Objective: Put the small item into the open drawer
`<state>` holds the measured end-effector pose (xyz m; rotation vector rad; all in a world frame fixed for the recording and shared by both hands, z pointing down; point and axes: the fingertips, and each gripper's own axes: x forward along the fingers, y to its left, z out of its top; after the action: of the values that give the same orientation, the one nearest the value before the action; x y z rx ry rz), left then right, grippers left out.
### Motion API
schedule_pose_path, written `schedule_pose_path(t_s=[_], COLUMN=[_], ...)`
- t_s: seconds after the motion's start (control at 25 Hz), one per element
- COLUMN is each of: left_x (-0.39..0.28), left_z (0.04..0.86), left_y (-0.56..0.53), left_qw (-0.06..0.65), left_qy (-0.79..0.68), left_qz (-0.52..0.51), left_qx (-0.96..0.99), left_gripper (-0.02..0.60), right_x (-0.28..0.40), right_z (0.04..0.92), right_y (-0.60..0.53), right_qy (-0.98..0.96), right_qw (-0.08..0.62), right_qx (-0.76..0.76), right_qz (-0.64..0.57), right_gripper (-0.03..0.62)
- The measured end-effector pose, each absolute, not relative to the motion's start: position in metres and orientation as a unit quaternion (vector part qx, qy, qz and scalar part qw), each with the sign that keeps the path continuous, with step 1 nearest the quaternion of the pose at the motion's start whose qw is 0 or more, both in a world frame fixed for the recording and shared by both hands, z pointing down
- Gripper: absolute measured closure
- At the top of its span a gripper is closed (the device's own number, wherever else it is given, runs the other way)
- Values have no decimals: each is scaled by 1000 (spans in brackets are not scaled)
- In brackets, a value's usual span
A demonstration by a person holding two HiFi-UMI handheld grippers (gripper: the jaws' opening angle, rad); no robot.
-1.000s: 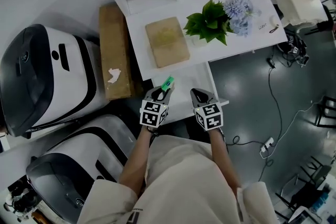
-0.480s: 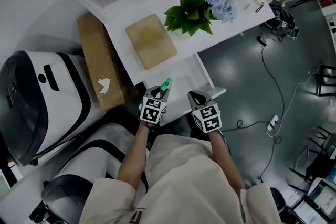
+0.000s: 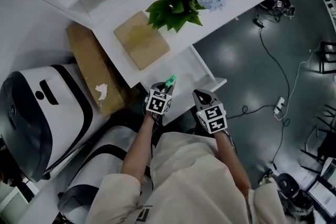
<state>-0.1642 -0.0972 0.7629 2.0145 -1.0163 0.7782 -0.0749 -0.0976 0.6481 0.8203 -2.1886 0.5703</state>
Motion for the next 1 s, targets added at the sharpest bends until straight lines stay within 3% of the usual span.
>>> schedule_pose_path(t_s=[0.6, 1.0], left_x=[-119, -117], left_z=[813, 841], left_y=[-116, -140], left_qw=[508, 547], left_qy=[-352, -374], left_qz=[240, 215], left_qx=[748, 718], left_gripper=[476, 472], right_x=[-57, -49], right_z=[668, 672], right_y=[-81, -84], right_qy=[-831, -829], right_qw=[381, 390], right_qx=[325, 315], right_qz=[243, 248], right_gripper=[571, 571])
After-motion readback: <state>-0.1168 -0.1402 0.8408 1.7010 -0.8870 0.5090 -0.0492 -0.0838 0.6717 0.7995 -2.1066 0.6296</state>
